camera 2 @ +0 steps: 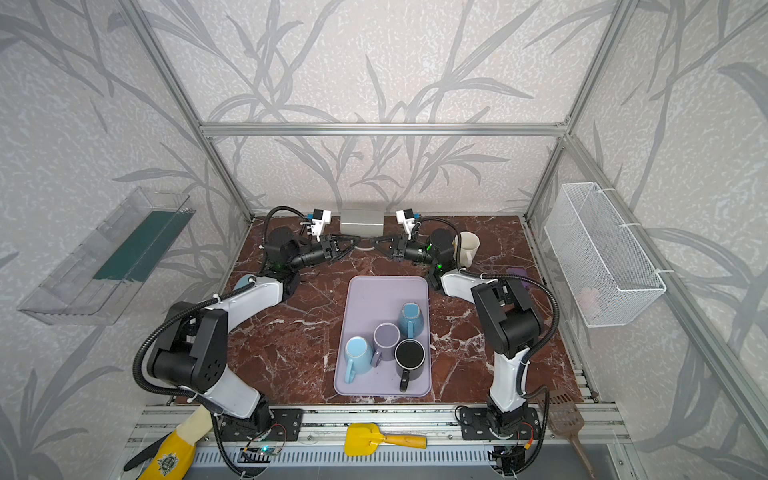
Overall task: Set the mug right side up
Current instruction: 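Close the right gripper on the grey mug's rim while the left holds its base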
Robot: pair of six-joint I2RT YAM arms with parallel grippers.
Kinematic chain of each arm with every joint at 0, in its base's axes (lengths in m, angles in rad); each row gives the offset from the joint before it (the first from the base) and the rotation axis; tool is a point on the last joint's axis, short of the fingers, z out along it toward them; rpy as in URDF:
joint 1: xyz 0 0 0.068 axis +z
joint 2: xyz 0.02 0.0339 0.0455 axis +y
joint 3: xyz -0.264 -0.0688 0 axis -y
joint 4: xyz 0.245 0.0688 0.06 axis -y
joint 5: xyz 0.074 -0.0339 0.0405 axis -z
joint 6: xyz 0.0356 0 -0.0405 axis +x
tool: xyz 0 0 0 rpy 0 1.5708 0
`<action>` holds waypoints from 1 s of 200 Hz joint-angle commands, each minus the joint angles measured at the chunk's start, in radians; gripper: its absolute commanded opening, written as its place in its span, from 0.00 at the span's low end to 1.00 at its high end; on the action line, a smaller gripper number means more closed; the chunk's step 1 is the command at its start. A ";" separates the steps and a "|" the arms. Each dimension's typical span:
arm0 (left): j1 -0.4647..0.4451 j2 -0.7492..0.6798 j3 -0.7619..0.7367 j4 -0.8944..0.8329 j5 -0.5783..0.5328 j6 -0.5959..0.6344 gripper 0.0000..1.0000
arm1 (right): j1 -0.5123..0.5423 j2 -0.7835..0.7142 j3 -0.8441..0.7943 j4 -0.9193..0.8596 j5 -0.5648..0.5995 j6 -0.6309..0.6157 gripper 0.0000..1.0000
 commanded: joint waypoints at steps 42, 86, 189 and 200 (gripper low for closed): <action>-0.011 -0.057 0.043 -0.087 0.014 0.094 0.30 | 0.000 -0.130 0.001 -0.140 0.004 -0.212 0.00; -0.012 -0.063 0.046 -0.127 0.015 0.117 0.30 | 0.000 -0.163 -0.004 -0.254 0.013 -0.300 0.00; -0.034 -0.066 0.063 -0.154 0.019 0.143 0.00 | 0.018 -0.232 0.001 -0.422 0.061 -0.388 0.19; -0.041 -0.069 0.067 -0.176 0.016 0.160 0.00 | 0.021 -0.234 0.006 -0.438 0.064 -0.396 0.20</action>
